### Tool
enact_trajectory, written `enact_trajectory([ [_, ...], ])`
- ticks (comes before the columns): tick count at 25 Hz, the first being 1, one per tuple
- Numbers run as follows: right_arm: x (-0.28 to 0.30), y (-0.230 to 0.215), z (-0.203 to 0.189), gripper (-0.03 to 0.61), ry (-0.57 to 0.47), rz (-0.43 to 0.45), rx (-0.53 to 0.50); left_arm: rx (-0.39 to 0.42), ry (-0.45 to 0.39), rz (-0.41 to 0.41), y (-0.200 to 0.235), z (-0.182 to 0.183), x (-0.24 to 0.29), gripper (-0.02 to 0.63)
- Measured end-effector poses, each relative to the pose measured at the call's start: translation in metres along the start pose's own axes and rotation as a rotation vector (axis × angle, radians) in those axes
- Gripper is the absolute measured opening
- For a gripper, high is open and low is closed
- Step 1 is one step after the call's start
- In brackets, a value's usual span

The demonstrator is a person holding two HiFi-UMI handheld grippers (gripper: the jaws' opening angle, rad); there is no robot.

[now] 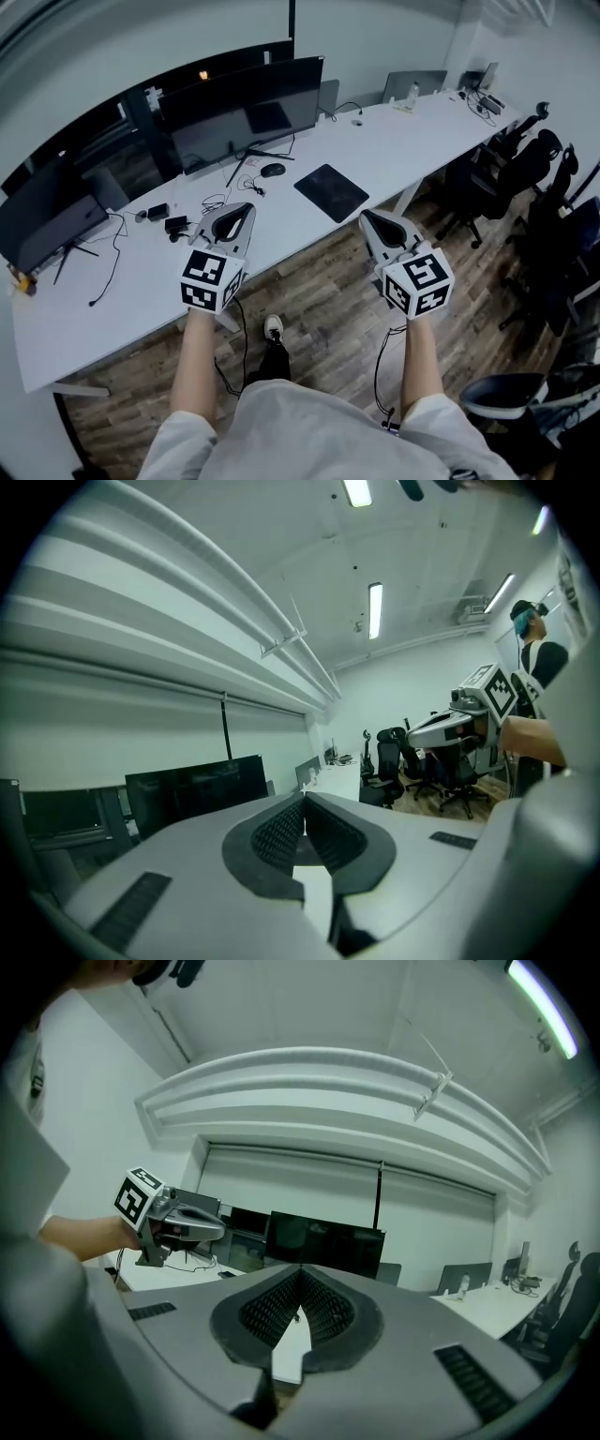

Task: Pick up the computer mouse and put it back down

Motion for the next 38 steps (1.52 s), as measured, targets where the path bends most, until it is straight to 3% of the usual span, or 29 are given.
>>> enact_trajectory([
  [10, 0.156, -0.075, 0.008, 0.015, 0.05, 0.069, 0.036, -0.074, 0.019, 0.018, 0.118, -0.024, 0.139, 0.018],
  [19, 0.262, -0.127, -0.001, 0.015, 0.088, 0.041, 0.055, -0.094, 0.066, -0.039, 0.181, -0.054, 0.244, 0.018],
  [28, 0.32, -0.181, -0.042, 0.015, 0.145, 0.002, 0.147, -0.136, 0.191, -0.097, 0.195, -0.106, 0.33, 0.019],
  [36, 0.361, -0.239, -0.095, 0.014, 0.178, 0.098, 0.238, -0.179, 0.345, -0.084, 0.182, -0.159, 0.4, 0.023],
  [38, 0.373, -0.251, -0.11, 0.014, 0.17, 0.119, 0.255, -0.19, 0.398, -0.085, 0.179, -0.177, 0.414, 0.056],
])
Point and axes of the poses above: the fingertips, and each gripper's own axes: x forward along the fingers, y to its left, z out of its top, the point moved 9 cm from there along -x, backward along the fingers, and after that the axes turned 5 degrees about z, right-handed, at the moved point
